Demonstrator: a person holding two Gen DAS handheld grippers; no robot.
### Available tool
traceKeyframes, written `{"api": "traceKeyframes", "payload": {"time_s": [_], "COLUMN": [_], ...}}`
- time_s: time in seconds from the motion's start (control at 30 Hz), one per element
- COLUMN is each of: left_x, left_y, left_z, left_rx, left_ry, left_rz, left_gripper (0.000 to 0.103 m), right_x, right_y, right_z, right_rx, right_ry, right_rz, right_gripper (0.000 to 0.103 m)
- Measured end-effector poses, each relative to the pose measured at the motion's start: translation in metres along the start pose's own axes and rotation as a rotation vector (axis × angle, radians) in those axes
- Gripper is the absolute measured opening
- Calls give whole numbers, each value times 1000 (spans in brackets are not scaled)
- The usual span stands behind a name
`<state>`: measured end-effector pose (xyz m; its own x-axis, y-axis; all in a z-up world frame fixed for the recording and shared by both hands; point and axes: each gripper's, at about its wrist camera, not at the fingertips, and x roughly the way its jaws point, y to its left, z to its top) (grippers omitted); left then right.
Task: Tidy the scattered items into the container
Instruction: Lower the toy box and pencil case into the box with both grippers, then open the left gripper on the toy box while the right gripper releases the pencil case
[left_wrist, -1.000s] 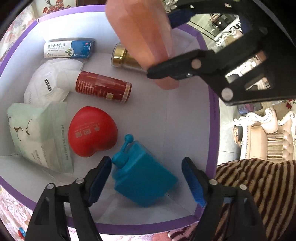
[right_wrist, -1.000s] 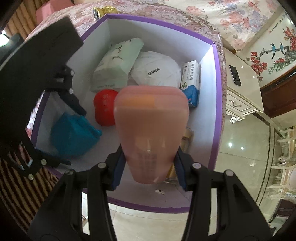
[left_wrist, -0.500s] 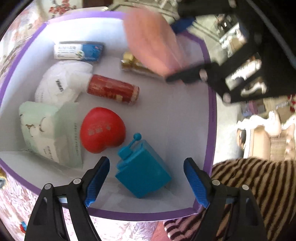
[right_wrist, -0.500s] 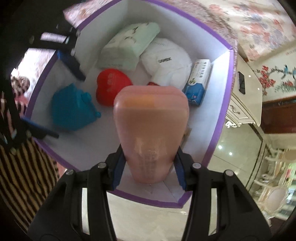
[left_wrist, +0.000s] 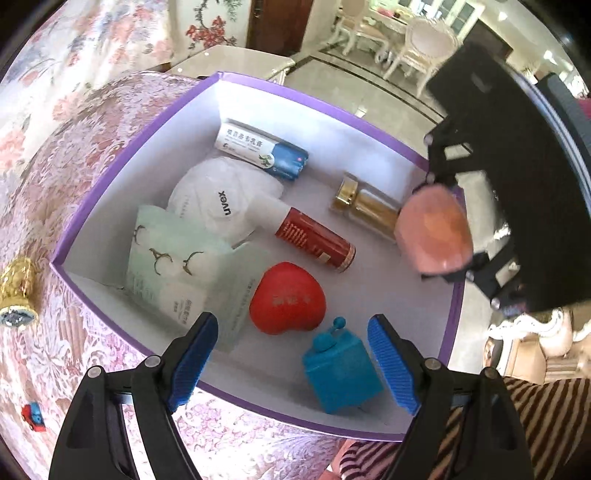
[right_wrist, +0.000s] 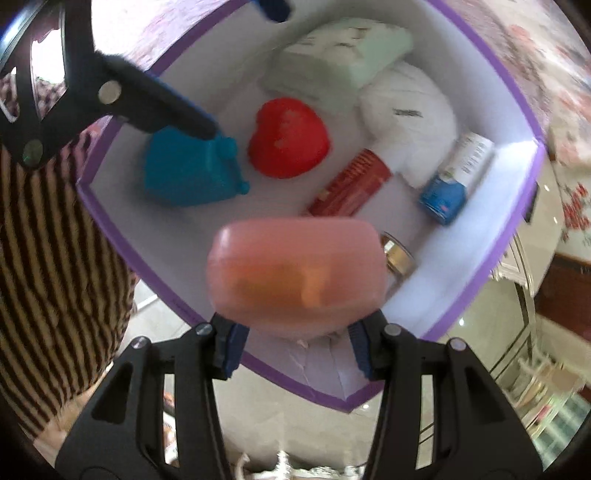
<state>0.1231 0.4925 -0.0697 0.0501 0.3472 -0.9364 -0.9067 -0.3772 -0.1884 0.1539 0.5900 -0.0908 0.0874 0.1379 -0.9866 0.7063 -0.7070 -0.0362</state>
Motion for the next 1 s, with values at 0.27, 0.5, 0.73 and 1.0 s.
{"api": "traceKeyframes", "payload": {"time_s": [0.27, 0.5, 0.73, 1.0], "left_x": [9, -2, -11, -19], "left_y": [12, 16, 16, 21], "left_z": [10, 4, 2, -2], "left_rx": [-91, -106, -98, -104], "left_ry": [-82, -98, -119, -122], "left_rz": [22, 22, 76, 103], "left_gripper": [85, 85, 85, 85], "right_x": [4, 0, -16, -34], "right_y": [19, 21, 9, 1], "right_z": [21, 24, 26, 36], "right_rx": [-118, -114, 0, 81], "right_ry": [21, 3, -135, -277], "right_rz": [113, 115, 102, 123], "right_gripper": [61, 63, 63, 44]}}
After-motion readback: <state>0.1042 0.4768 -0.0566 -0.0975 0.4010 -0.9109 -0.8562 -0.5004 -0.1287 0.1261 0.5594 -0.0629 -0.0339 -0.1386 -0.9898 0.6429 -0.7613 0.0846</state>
